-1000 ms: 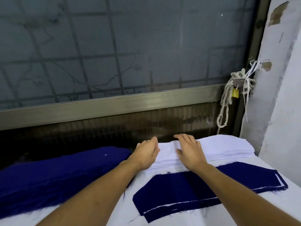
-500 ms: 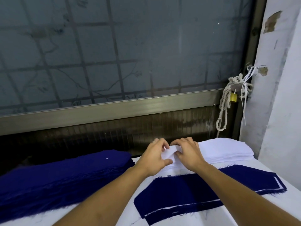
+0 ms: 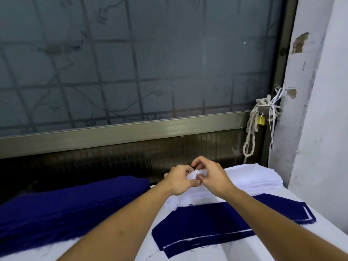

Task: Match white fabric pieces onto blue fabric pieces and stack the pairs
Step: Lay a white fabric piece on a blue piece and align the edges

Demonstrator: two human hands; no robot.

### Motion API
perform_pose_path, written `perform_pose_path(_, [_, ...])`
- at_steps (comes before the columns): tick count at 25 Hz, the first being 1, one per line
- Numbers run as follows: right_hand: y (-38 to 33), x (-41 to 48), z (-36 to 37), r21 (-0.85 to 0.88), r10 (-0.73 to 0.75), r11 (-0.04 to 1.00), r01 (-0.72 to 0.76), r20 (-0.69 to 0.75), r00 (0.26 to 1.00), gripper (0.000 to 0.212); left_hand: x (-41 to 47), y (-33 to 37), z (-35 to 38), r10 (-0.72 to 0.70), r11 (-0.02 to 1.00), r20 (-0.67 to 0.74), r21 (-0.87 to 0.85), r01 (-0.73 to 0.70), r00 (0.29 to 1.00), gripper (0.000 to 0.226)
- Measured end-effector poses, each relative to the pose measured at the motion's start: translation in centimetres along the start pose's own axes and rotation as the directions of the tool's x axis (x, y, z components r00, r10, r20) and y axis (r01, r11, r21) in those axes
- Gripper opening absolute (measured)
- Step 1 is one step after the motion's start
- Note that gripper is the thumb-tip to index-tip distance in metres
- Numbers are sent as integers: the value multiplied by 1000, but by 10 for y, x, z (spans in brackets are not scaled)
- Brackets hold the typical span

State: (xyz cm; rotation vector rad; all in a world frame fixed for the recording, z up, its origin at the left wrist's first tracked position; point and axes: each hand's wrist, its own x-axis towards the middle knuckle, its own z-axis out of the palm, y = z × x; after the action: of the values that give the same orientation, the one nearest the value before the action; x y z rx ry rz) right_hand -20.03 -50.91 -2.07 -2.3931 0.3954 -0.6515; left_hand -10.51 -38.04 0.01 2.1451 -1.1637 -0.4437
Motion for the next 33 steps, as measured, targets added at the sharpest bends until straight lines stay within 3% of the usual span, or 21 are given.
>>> perform_pose_path(3, [-9, -6, -15, -26, 35, 999, -35, 3, 999, 33, -9, 6, -11, 27, 999, -103, -20, -29, 994, 16])
perform_pose_path(9, [-18, -23, -54, -52, 130, 991, -124, 124, 984, 8, -52, 14, -62, 63, 998, -195, 37, -57, 979, 20])
perform_pose_path(13, [-45, -42, -73, -14, 74, 997, -73, 194, 978, 16, -105, 10, -101, 69, 995, -284, 84, -47, 956, 15])
perform_pose_path(16, [-69, -59, -77, 18, 34, 999, -39, 214, 976, 32, -156, -3, -132, 32, 992, -322, 127, 10, 946, 19])
perform_pose_path(24, [-120, -130, -37, 82, 53, 992, -100, 451, 891, 42, -293, -54, -164, -88, 983, -298, 127, 131, 951, 16])
perform_pose_path(30, [-125, -179, -18, 120, 153, 963, -241, 496, 855, 36, -351, -108, -150, -179, 973, -352, 76, 219, 919, 30])
perform_pose_path(33, [-115, -198, -13, 212, 211, 915, -342, 473, 856, 37, -368, -135, -135, -291, 952, -421, -37, 304, 859, 39])
